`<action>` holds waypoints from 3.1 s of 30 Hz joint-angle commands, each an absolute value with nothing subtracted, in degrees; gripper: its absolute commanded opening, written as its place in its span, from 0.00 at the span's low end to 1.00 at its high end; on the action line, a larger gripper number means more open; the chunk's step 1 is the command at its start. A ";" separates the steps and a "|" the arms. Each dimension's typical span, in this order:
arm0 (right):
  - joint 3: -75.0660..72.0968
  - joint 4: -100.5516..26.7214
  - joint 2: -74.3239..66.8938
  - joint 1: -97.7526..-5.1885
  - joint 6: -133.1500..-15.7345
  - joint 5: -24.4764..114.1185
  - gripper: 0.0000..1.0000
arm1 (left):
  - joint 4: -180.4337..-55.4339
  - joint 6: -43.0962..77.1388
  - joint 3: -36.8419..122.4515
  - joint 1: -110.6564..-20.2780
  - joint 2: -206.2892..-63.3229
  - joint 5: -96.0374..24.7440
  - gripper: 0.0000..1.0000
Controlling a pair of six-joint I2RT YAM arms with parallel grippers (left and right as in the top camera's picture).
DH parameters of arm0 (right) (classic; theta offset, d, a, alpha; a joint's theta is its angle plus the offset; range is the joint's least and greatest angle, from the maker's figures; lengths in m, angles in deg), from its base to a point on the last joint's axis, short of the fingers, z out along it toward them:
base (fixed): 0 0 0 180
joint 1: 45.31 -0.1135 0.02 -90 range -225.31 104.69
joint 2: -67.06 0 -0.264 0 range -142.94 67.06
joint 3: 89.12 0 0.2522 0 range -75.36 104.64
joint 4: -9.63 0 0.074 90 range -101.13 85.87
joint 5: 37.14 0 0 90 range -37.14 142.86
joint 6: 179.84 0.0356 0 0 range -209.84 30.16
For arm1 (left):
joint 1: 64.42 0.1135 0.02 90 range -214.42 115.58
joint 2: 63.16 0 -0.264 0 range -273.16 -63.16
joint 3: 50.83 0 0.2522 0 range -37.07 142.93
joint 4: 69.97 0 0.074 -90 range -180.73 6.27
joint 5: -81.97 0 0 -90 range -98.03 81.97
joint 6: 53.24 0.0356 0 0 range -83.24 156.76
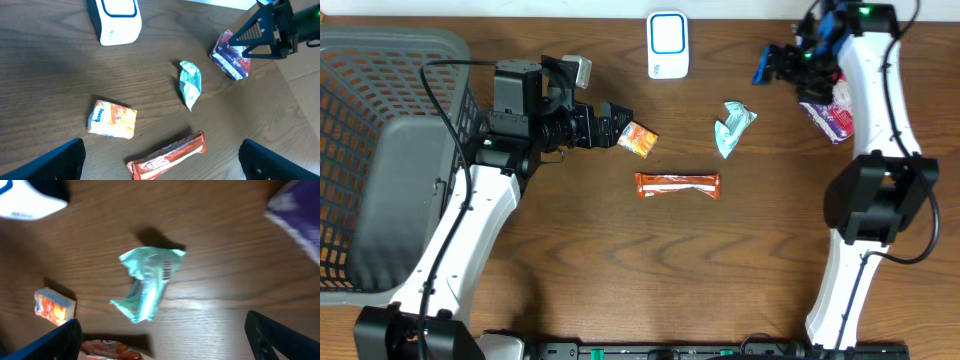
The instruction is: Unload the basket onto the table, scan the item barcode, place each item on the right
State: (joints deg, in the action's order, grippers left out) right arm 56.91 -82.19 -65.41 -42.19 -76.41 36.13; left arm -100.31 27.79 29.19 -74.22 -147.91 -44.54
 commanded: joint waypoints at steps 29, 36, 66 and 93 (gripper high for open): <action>56.88 -69.91 -73.52 -64.66 -90.57 23.17 0.71 | -116.37 14.80 32.64 -72.30 -147.65 -12.04 0.98; 56.88 -69.41 -81.54 -68.36 -92.98 20.96 0.63 | -117.81 14.80 32.53 -72.30 -147.69 -12.04 0.98; 65.30 -76.64 -62.43 -68.66 -80.65 76.94 0.01 | -117.81 14.80 32.53 -72.30 -147.69 -12.04 0.98; 65.17 -56.82 -65.69 -68.57 -92.87 88.94 0.01 | -117.81 14.80 32.53 -72.30 -147.69 -12.04 0.98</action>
State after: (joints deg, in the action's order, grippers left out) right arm 65.19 -59.96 -62.61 -68.68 -87.36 86.27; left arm -117.81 15.52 30.91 -72.36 -148.76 -13.18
